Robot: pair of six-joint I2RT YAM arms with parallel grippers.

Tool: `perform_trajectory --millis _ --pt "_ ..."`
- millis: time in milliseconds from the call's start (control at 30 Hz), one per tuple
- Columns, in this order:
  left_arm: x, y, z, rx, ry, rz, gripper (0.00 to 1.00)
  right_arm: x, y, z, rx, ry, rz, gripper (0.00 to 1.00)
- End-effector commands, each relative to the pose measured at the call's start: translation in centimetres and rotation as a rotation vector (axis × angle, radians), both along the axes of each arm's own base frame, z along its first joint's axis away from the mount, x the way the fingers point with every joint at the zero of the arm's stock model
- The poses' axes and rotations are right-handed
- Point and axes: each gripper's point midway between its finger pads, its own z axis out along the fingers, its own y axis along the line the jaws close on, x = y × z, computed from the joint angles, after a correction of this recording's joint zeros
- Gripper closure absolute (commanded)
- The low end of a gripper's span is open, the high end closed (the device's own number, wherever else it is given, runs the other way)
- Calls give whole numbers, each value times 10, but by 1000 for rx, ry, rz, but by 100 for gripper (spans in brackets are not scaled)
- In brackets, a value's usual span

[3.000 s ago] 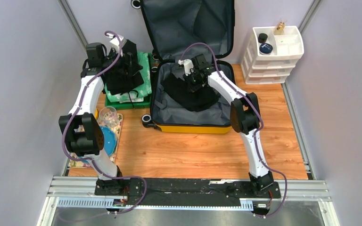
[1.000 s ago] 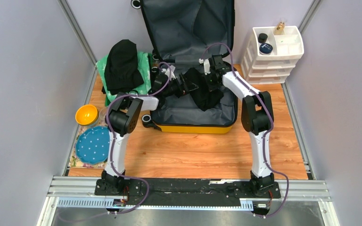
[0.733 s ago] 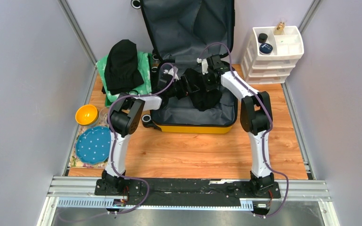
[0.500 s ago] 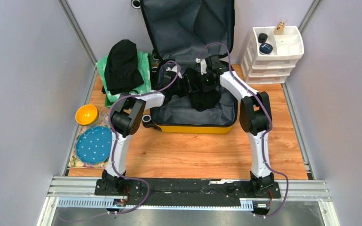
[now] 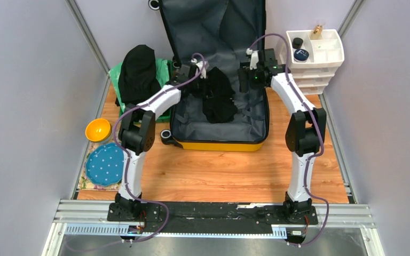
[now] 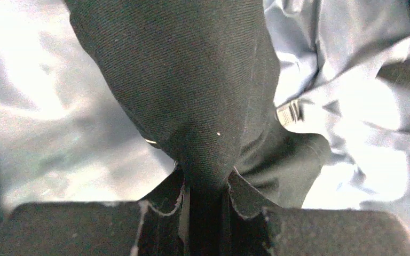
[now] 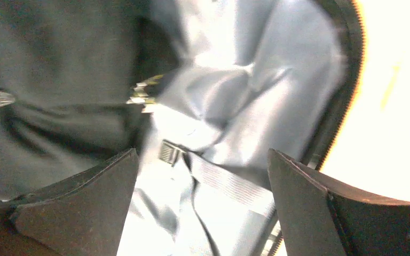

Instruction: Open, take out, and arrange the luggage

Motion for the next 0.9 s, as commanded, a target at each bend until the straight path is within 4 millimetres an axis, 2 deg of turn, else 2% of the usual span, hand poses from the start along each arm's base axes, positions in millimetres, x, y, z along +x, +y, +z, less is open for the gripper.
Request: perform_trajectory --millis 0,33,67,133,167,267,300,367,400,467,500,567,600,633,700,733,833,867 --pt "-7 50 105 71 -206 -171 100 7 -13 59 48 -121 -17 6" --pt "-11 55 115 68 -225 -207 100 8 -14 60 49 -124 -17 6" --pt "-12 72 115 97 -207 -206 100 8 -17 60 51 -124 -23 6" --pt "-10 90 134 164 -291 -246 100 8 -16 63 56 -131 -20 6" --pt "-7 108 138 190 -303 -232 100 9 -17 63 57 -134 -18 6" --pt "-4 134 163 219 -389 -229 100 8 -15 65 63 -135 -13 6" --pt "1 154 177 236 -428 -204 100 9 -15 64 62 -136 -12 6" --pt "2 166 194 217 -469 -202 100 9 -15 61 60 -129 -8 6" --pt "6 184 204 206 -489 -176 100 10 -15 61 60 -131 -6 6" --pt "-1 187 228 142 -547 -211 100 11 -14 59 58 -126 -3 7" --pt "-2 196 239 134 -569 -195 100 11 -14 58 58 -124 -1 7" --pt "-3 202 252 103 -592 -180 100 12 -14 56 54 -120 2 7" --pt "-8 199 259 77 -603 -189 100 12 -15 55 53 -114 3 7" --pt "-3 220 266 75 -618 -145 100 14 -15 58 52 -121 5 7" --pt "-3 232 272 63 -614 -109 100 15 -14 55 48 -115 10 7" --pt "0 246 273 73 -614 -74 100 16 -14 55 48 -115 10 7" --pt "8 271 268 63 -581 -2 100 17 -13 55 50 -111 11 7" --pt "11 291 265 50 -557 48 100 18 -12 57 53 -115 11 7"
